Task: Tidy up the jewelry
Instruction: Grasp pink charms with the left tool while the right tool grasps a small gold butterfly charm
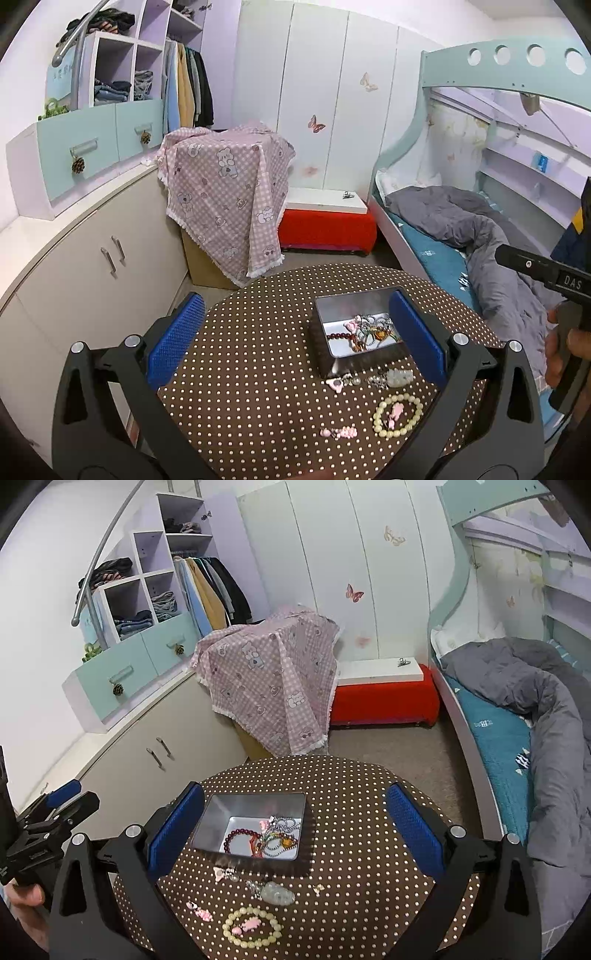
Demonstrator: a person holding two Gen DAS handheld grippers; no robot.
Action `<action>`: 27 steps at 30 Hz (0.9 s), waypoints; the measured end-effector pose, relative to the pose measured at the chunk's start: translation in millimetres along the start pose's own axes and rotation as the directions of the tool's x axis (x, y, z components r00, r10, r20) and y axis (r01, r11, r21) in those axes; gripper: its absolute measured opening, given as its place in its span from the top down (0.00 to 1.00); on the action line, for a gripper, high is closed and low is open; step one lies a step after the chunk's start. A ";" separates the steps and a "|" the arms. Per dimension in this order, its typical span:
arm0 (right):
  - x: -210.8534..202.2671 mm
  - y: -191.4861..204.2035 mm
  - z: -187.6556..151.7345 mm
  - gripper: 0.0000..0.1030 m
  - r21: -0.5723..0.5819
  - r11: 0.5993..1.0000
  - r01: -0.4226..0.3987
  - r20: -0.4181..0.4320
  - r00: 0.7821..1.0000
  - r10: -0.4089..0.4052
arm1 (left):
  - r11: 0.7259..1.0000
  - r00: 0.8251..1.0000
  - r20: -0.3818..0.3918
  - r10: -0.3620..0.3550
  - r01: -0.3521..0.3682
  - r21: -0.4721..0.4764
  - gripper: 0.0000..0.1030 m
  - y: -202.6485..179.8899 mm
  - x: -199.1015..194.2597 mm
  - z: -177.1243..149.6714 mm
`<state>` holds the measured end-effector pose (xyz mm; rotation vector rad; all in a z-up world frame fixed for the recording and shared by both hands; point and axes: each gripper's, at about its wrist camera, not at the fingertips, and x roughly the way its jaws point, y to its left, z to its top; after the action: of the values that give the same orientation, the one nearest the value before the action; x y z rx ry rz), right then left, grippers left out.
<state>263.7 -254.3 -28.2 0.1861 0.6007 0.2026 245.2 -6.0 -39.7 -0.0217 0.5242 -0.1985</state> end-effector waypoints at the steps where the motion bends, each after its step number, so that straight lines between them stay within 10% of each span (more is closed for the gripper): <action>1: -2.2 0.4 -2.1 0.08 -0.001 1.000 0.000 0.000 1.000 0.000 | 1.000 1.000 0.001 0.001 -0.001 0.006 0.05 0.8 -0.8 -1.8; 27: 13.7 -22.5 -97.9 0.08 0.064 0.997 0.036 -0.183 0.983 -0.024 | 0.990 0.967 -0.253 -0.017 0.051 0.131 0.05 -17.1 43.7 -113.7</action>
<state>221.4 -261.5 -120.0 0.2247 0.7928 0.1711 222.4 -27.9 -158.6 0.1294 0.7631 -0.2725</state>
